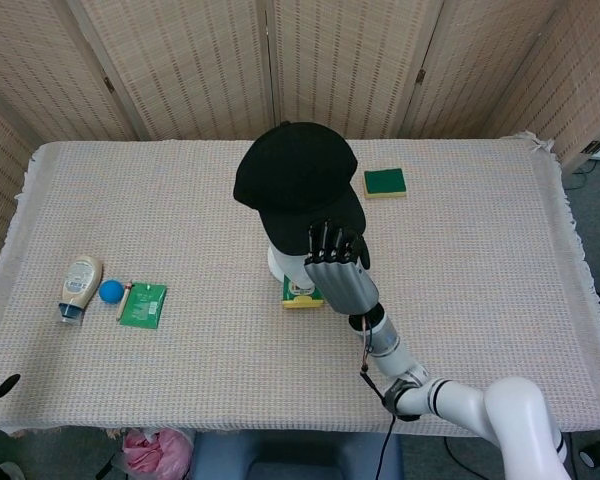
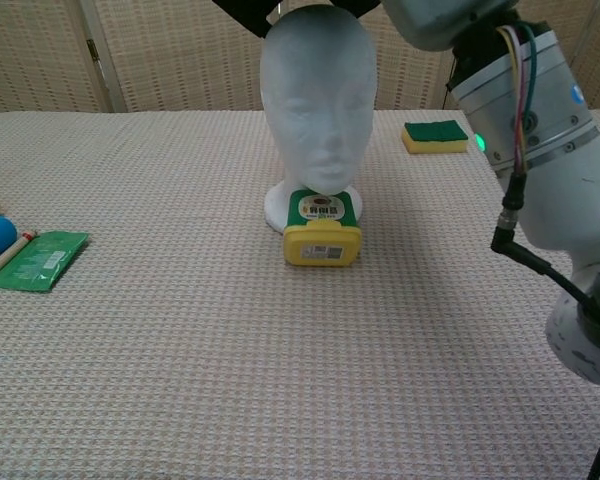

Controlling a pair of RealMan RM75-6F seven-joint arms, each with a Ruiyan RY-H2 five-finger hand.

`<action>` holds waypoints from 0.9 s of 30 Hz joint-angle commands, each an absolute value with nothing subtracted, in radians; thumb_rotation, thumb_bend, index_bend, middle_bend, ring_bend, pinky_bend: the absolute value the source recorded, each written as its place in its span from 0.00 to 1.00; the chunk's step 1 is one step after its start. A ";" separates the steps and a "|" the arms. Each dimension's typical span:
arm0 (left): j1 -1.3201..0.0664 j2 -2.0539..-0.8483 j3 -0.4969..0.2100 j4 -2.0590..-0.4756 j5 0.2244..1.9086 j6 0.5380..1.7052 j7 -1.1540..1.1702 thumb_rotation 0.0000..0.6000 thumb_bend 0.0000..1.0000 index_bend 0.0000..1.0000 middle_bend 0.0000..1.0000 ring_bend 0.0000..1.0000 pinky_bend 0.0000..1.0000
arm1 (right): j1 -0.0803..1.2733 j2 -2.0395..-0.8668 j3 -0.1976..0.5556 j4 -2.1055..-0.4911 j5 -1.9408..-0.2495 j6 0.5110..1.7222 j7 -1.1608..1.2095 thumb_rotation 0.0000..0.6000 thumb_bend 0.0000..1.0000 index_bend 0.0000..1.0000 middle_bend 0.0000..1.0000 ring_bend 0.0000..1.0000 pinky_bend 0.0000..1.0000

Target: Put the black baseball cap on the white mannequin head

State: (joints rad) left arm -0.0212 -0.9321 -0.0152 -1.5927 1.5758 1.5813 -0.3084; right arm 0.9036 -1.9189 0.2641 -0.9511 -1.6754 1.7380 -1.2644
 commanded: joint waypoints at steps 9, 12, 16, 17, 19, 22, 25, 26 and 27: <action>-0.020 -0.933 -0.013 -1.598 1.583 1.587 -0.293 1.00 0.18 0.00 0.00 0.00 0.17 | 0.812 -1.942 0.174 -0.950 -1.728 1.755 -1.218 1.00 0.57 0.92 0.82 0.76 0.98; -0.019 -0.932 -0.012 -1.597 1.584 1.589 -0.297 1.00 0.18 0.00 0.00 0.00 0.17 | 0.791 -1.953 0.161 -0.942 -1.741 1.763 -1.210 1.00 0.57 0.92 0.82 0.76 0.98; -0.020 -0.933 -0.012 -1.597 1.584 1.588 -0.294 1.00 0.18 0.00 0.00 0.00 0.17 | 0.764 -1.960 0.151 -0.936 -1.756 1.774 -1.199 1.00 0.57 0.92 0.82 0.76 0.98; -0.020 -0.934 -0.012 -1.597 1.583 1.586 -0.293 1.00 0.18 0.00 0.00 0.00 0.17 | 0.759 -1.961 0.149 -0.936 -1.759 1.775 -1.197 1.00 0.57 0.92 0.81 0.76 0.98; -0.022 -0.934 -0.013 -1.598 1.581 1.583 -0.289 1.00 0.18 0.00 0.00 0.00 0.17 | 0.748 -1.961 0.145 -0.935 -1.765 1.777 -1.192 1.00 0.57 0.92 0.81 0.76 0.98; -0.024 -0.935 -0.014 -1.599 1.579 1.580 -0.283 1.00 0.18 0.00 0.00 0.00 0.17 | 0.731 -1.962 0.140 -0.936 -1.770 1.776 -1.182 1.00 0.54 0.91 0.77 0.74 0.97; -0.025 -0.936 -0.015 -1.600 1.576 1.579 -0.280 1.00 0.18 0.00 0.00 0.00 0.17 | 0.705 -1.959 0.137 -0.973 -1.752 1.748 -1.181 1.00 0.42 0.75 0.63 0.63 0.87; -0.025 -0.936 -0.016 -1.600 1.576 1.579 -0.279 1.00 0.18 0.00 0.00 0.00 0.17 | 0.696 -1.956 0.136 -0.992 -1.743 1.736 -1.190 1.00 0.38 0.64 0.56 0.57 0.81; -0.025 -0.937 -0.016 -1.599 1.576 1.579 -0.279 1.00 0.18 0.00 0.00 0.00 0.17 | 0.686 -1.953 0.136 -1.016 -1.732 1.723 -1.201 1.00 0.35 0.51 0.49 0.51 0.76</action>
